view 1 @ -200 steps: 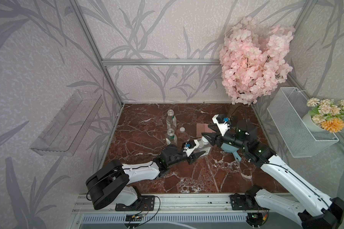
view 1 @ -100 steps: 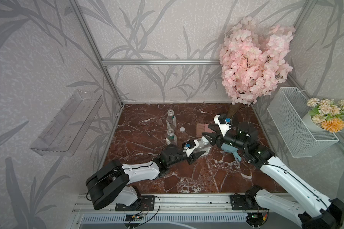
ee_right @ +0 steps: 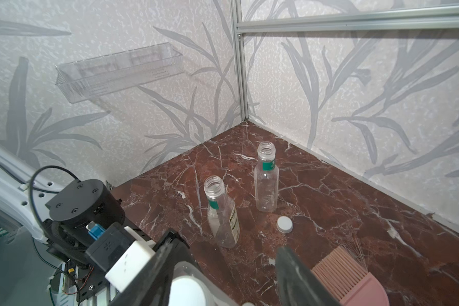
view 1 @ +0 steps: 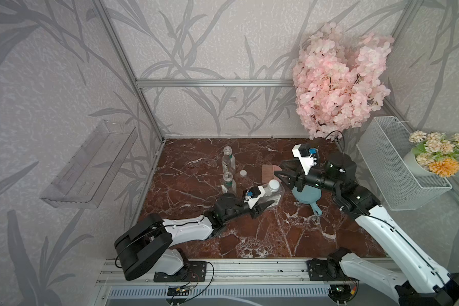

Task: Screw on the bottle caps
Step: Screw the bottle cap onto the plastic bottle.

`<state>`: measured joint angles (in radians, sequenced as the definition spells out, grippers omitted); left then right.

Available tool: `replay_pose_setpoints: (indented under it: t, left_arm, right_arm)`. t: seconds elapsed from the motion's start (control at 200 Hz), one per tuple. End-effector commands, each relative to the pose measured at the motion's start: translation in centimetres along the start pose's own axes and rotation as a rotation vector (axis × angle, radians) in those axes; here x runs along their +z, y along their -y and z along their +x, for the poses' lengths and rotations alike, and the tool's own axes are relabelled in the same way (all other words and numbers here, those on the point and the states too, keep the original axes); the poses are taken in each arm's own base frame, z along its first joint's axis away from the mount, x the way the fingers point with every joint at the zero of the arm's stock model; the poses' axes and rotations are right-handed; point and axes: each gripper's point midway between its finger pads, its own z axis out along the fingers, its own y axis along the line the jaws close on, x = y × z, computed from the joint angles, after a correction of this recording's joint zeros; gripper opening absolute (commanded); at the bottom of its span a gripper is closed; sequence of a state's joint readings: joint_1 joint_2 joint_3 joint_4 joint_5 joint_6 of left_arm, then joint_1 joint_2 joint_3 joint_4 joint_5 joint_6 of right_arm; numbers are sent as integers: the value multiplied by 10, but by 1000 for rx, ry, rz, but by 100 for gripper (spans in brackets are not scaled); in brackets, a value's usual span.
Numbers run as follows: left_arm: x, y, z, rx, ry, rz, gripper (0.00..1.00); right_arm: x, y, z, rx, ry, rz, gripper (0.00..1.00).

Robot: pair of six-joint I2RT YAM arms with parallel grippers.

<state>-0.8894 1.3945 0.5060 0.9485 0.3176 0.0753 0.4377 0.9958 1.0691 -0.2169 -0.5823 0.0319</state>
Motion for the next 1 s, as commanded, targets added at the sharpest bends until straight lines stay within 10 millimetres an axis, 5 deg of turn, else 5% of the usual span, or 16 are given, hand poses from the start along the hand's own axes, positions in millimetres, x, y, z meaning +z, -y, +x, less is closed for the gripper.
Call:
replay_pose_setpoints:
  t: [0.0, 0.36, 0.7, 0.995]
  left_arm:
    - [-7, -4, -24, 8, 66, -12, 23]
    - [-26, -1, -38, 20, 80, 49, 23]
    - [-25, 5, -44, 17, 96, 92, 23]
    - [-23, 5, -43, 14, 91, 96, 23]
  right_arm:
    - [-19, -26, -7, -23, -1, -174, 64]
    - [-32, -73, -7, -318, 109, -532, 65]
    - [-1, -70, 4, -379, 41, -550, 71]
    - [7, -69, 14, -394, 0, -544, 68]
